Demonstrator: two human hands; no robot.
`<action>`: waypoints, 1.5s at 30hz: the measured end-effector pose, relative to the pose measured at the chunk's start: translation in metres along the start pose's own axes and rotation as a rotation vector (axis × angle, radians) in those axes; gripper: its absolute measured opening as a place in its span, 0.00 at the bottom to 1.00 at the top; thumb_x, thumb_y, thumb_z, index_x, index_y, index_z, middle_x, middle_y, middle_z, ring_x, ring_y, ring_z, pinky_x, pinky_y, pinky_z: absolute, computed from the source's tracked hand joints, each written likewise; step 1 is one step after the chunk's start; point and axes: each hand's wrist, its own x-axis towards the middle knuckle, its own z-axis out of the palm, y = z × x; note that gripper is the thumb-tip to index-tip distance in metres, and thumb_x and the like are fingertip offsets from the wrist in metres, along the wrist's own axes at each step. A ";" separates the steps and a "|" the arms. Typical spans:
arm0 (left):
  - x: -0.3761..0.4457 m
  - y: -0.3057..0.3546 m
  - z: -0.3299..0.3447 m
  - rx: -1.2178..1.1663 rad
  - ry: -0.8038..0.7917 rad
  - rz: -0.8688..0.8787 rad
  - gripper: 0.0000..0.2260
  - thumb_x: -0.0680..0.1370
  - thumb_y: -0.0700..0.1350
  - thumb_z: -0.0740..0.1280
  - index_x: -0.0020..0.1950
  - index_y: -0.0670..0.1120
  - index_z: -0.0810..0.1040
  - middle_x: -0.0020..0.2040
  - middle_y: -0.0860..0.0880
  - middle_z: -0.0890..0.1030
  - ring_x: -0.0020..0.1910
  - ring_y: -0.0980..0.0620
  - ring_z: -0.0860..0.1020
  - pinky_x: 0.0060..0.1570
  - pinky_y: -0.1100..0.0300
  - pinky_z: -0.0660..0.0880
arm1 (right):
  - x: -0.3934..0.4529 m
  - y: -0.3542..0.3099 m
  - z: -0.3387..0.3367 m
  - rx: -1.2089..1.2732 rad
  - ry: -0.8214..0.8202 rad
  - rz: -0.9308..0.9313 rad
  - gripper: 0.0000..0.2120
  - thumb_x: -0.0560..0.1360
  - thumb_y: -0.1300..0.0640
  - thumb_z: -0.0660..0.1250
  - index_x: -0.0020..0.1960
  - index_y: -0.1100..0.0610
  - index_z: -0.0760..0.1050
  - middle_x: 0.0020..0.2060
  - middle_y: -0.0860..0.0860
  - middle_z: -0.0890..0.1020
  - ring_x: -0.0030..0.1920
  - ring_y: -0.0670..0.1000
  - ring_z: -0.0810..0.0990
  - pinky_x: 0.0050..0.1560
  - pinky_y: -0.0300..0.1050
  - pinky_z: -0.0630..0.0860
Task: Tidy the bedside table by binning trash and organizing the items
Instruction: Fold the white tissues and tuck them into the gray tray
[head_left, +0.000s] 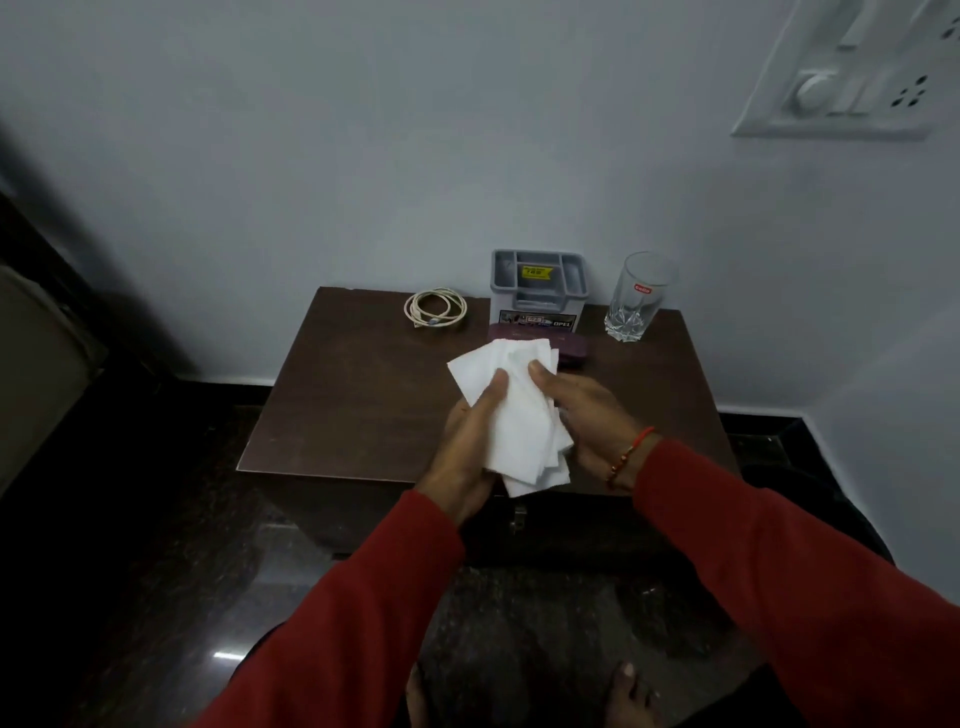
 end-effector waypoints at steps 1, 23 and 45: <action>0.002 0.000 0.002 0.000 0.008 0.021 0.13 0.82 0.49 0.67 0.65 0.46 0.80 0.55 0.43 0.87 0.53 0.44 0.86 0.55 0.46 0.83 | 0.001 -0.001 -0.003 -0.011 0.034 -0.024 0.15 0.79 0.52 0.64 0.58 0.63 0.79 0.53 0.60 0.84 0.48 0.55 0.84 0.53 0.50 0.81; 0.016 0.002 0.013 -0.319 -0.129 -0.158 0.26 0.82 0.61 0.61 0.72 0.44 0.75 0.67 0.36 0.81 0.65 0.37 0.79 0.59 0.36 0.79 | 0.012 -0.003 -0.020 -0.571 0.199 -0.427 0.13 0.72 0.57 0.74 0.55 0.55 0.77 0.50 0.50 0.83 0.49 0.47 0.82 0.50 0.43 0.78; 0.042 0.005 -0.011 -0.422 0.128 -0.084 0.20 0.79 0.48 0.65 0.70 0.44 0.77 0.65 0.39 0.83 0.65 0.36 0.80 0.68 0.32 0.72 | 0.022 -0.028 -0.011 -0.043 0.184 -0.187 0.09 0.76 0.60 0.68 0.55 0.60 0.79 0.47 0.56 0.85 0.44 0.54 0.83 0.50 0.52 0.80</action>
